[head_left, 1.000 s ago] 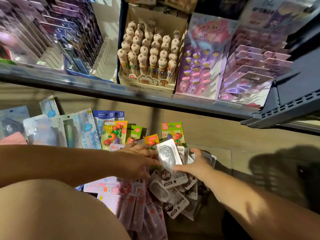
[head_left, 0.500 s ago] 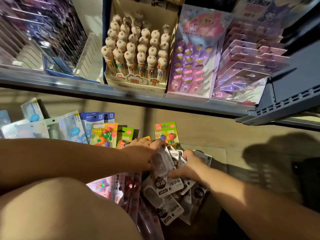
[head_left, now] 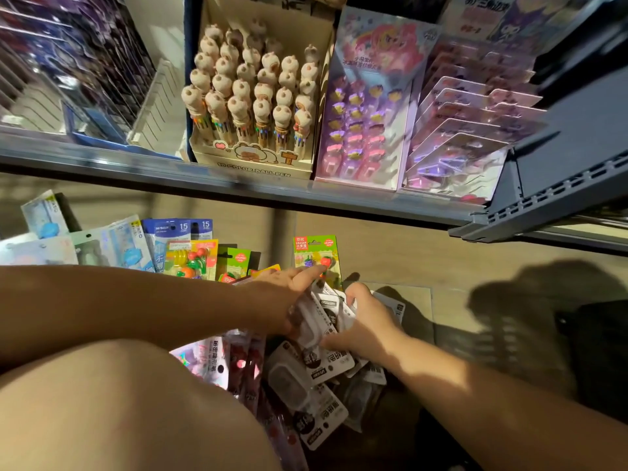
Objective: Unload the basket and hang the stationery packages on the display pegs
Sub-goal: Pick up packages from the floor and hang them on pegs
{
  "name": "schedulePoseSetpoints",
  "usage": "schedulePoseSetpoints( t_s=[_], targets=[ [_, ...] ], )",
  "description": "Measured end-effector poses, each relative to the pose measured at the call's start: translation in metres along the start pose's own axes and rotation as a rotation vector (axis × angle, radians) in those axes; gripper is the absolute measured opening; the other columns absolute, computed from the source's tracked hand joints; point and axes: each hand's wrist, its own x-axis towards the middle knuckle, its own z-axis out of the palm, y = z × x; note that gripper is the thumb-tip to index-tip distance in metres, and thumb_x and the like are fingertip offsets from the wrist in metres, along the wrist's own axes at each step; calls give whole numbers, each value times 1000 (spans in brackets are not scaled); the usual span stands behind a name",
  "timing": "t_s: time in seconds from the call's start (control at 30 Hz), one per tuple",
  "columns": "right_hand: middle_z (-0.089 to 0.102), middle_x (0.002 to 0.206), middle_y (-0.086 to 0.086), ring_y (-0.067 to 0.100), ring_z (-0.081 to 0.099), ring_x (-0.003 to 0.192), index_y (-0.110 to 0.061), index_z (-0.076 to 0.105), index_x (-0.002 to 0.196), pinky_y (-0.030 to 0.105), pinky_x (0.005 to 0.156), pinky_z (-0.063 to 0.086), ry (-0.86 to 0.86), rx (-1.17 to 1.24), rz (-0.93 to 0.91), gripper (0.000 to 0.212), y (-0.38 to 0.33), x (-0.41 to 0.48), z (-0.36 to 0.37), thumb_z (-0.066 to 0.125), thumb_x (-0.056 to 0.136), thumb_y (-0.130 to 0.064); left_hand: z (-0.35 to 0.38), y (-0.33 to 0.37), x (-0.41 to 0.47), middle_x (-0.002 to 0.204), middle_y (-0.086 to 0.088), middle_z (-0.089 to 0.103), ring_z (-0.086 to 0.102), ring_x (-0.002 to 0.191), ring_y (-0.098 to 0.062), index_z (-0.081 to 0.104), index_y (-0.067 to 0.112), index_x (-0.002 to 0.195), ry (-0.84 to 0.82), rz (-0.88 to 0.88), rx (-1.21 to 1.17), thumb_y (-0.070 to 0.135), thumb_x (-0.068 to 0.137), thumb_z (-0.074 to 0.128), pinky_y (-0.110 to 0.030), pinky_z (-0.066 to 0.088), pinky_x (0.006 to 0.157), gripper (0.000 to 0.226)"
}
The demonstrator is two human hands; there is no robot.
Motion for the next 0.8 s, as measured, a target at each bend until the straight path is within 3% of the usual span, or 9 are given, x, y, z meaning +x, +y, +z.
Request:
schedulePoseSetpoints(
  t_s=[0.1, 0.23, 0.33, 0.43, 0.53, 0.6, 0.67, 0.73, 0.8],
  targets=[
    [49, 102, -8, 11, 49, 86, -34, 33, 104, 29, 63, 42, 23, 27, -77, 64, 5, -8, 1, 85, 66, -37, 0, 2, 1, 147, -2, 43, 56, 115, -19, -15, 48, 149, -66, 12, -175, 20, 74, 84, -34, 51, 95, 128],
    [48, 116, -10, 14, 52, 101, -46, 28, 113, 37, 84, 51, 31, 92, -143, 78, 8, -12, 4, 86, 63, -29, 0, 1, -2, 139, 0, 45, 52, 116, -16, 3, 44, 152, -34, 47, -241, 24, 65, 90, -32, 51, 96, 125],
    [39, 120, -11, 11, 43, 110, -44, 22, 135, 26, 89, 40, 28, 162, -162, 100, 6, -13, 0, 89, 64, -19, -2, 0, -3, 126, 8, 44, 52, 111, -15, 9, 48, 149, -2, 63, -274, 33, 59, 93, -32, 50, 96, 124],
    [36, 121, -8, 12, 37, 114, -37, 19, 146, 26, 92, 35, 10, 215, -121, 112, 4, -12, -3, 91, 62, -17, -4, -2, -6, 123, 11, 41, 52, 107, -12, 15, 50, 146, 44, 62, -315, 34, 58, 94, -26, 49, 95, 120],
    [48, 132, -7, 16, 49, 120, -34, 33, 141, 33, 101, 43, 17, 250, -106, 107, 6, -11, -3, 94, 55, -18, -6, -2, -10, 125, 10, 40, 51, 107, -9, 24, 44, 147, 83, 85, -375, 26, 58, 94, -19, 46, 96, 114],
    [58, 124, -2, 16, 58, 111, -31, 41, 135, 34, 95, 51, 40, 297, -114, 101, 7, -11, -5, 95, 51, -16, -11, -1, -13, 120, 13, 38, 48, 108, -5, 31, 38, 146, 108, 119, -426, 21, 60, 93, -10, 40, 98, 107],
    [61, 117, -5, 11, 62, 101, -29, 46, 129, 23, 82, 54, 55, 355, -133, 91, 5, -13, -14, 94, 54, -12, -20, 0, -15, 112, 16, 40, 45, 106, -5, 43, 25, 141, 142, 155, -420, 13, 62, 91, -3, 33, 92, 93],
    [64, 114, -2, 12, 66, 95, -28, 50, 123, 26, 76, 57, 49, 410, -148, 82, 1, -14, -30, 92, 56, -7, -29, 0, -17, 107, 10, 53, 56, 101, -14, 55, 14, 125, 167, 197, -523, 3, 59, 91, -15, 43, 91, 76],
    [68, 110, 3, 19, 71, 90, -29, 53, 117, 36, 75, 60, 21, 465, -178, 74, -7, -17, -49, 90, 59, -3, -39, 2, -21, 104, -1, 65, 66, 96, -19, 57, 17, 112, 184, 231, -695, -8, 57, 88, -31, 54, 89, 68]
  ],
)
